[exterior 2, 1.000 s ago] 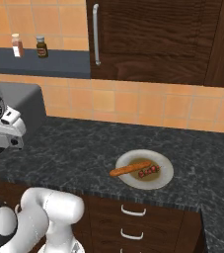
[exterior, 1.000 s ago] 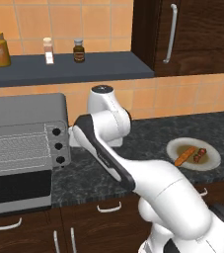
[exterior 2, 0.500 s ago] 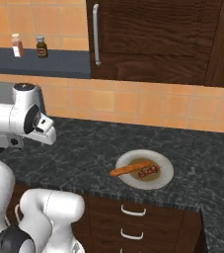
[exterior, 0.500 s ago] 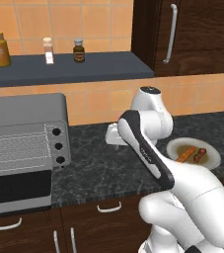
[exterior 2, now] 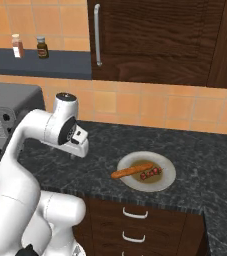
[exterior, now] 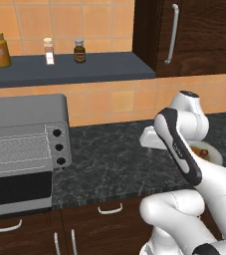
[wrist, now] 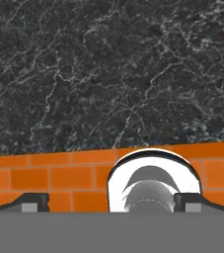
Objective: Pick up the kebab skewer and baguette bread, and place them inside the toaster oven. Close the toaster oven door and start by setting the timer.
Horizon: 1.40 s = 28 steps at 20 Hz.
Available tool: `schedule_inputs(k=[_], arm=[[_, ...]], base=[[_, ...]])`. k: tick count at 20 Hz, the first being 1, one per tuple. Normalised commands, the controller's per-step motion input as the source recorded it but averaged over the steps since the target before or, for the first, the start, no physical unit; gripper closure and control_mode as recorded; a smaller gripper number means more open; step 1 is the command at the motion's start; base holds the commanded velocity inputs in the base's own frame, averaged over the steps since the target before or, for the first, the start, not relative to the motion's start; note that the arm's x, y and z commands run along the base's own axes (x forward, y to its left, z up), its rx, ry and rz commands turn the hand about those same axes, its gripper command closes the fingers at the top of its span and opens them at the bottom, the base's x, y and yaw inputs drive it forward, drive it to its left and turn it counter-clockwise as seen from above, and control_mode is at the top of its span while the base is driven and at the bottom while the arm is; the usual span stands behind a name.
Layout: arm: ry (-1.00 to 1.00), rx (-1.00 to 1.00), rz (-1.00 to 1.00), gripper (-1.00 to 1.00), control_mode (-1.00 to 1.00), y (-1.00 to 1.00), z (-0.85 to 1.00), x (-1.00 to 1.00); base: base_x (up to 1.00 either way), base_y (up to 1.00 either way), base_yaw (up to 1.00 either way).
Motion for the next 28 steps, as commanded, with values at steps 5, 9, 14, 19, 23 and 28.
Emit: schedule_inputs(k=[5,9,14,19,23,28], arm=[[0.11,-0.03,-0.27,-1.00,-1.00,-1.00,-0.40,0.02],[0.05,-0.08,-0.61,-1.00,-1.00,-0.96,-0.65,0.16],[0.03,-0.06,-0.67,-1.00,-1.00,-0.73,-0.56,0.35],[0.07,-0.01,-0.23,-1.00,-1.00,-0.66,-0.06,0.68],[0.10,0.04,-0.02,-1.00,-1.00,-0.28,0.00,0.78],[0.20,0.05,-0.02,-1.00,-1.00,-0.24,0.00,0.47]], base=[[0.00,0.00,0.00],[0.00,0.00,0.00],[0.00,0.00,0.00],[0.00,0.00,0.00],[0.00,0.00,0.00],[0.00,0.00,0.00]])
